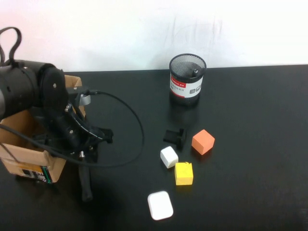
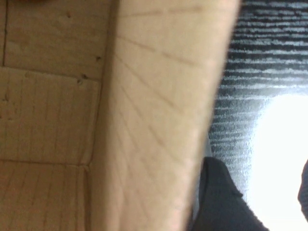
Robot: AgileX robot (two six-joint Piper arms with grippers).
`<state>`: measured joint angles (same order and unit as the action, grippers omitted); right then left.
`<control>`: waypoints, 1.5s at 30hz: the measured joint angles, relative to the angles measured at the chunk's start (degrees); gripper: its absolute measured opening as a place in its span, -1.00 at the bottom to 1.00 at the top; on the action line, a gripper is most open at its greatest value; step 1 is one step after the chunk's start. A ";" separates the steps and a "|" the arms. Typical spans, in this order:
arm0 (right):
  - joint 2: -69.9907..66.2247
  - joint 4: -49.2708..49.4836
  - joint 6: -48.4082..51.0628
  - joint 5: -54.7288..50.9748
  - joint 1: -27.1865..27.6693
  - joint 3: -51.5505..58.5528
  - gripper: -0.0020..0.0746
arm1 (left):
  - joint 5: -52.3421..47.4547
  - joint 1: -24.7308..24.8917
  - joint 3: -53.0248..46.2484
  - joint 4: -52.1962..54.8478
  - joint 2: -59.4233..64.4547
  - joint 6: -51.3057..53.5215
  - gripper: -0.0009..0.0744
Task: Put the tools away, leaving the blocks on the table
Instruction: Pick up the black Screwdriver from the table
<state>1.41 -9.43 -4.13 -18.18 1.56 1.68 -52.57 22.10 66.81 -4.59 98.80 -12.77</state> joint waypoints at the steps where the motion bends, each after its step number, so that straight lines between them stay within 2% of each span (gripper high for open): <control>1: 0.00 0.00 0.00 0.00 0.00 0.00 -0.96 | 0.00 0.19 0.11 0.46 0.27 -0.67 -0.12; 8: 0.00 0.00 0.00 0.00 0.00 0.00 -0.96 | 0.23 0.23 0.90 0.93 2.13 -3.27 -0.12; 16: 0.00 0.01 0.00 0.00 0.00 0.00 -0.96 | 0.35 0.23 1.78 1.03 1.87 -1.74 -0.12; 26: 0.00 0.01 0.00 0.00 0.00 0.00 -0.96 | -2.98 0.23 9.99 1.03 -1.72 0.75 -0.52; 32: 0.00 0.01 0.00 0.00 0.00 0.00 -0.96 | -7.79 0.23 12.46 0.08 -3.42 5.28 -0.90; 38: 0.00 0.01 0.00 0.00 0.00 0.00 -0.96 | -8.54 3.71 9.55 0.46 -3.42 7.51 -0.97; 45: 0.00 0.01 0.00 0.00 0.00 0.00 -0.96 | -7.00 4.44 2.56 -2.54 -3.17 -2.06 -0.98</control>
<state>1.41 -9.42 -4.13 -18.18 1.56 1.68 -59.57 26.54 69.37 -7.13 95.63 -14.83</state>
